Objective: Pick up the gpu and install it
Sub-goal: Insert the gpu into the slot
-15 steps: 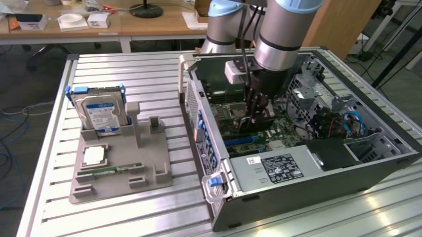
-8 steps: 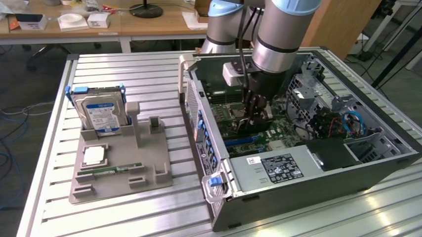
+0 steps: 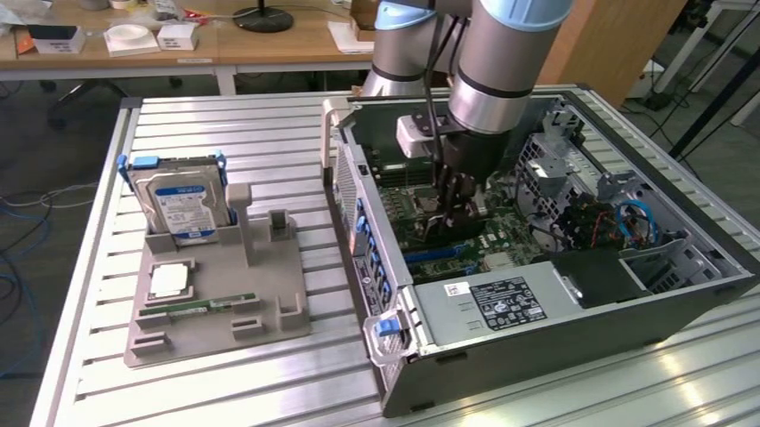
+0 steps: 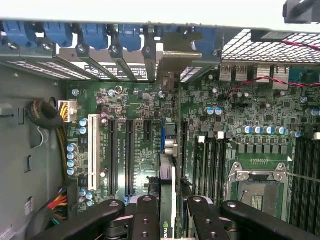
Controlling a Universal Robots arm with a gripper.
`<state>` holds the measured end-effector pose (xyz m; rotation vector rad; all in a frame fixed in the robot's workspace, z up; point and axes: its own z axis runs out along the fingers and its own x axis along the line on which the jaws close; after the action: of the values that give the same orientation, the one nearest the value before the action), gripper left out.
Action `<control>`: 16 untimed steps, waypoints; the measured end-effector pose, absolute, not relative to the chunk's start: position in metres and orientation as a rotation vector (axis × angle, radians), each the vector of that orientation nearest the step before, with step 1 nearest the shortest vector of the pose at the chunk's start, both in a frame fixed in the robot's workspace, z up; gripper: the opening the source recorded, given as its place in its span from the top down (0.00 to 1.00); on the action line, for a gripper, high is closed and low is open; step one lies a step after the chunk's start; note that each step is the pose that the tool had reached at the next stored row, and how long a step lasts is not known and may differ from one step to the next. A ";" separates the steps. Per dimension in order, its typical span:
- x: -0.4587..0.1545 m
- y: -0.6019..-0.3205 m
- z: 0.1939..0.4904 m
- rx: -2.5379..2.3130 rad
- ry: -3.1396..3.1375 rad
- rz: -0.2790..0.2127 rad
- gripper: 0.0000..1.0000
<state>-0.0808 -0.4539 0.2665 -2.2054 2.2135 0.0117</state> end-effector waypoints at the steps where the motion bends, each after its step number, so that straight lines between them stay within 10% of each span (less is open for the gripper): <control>1: -0.081 -0.454 0.266 -2.205 2.213 0.011 0.74; 16: -0.078 -0.455 0.263 -2.206 2.213 0.010 0.74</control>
<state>-0.0777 -0.4553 0.2628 -2.2059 2.2131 0.0099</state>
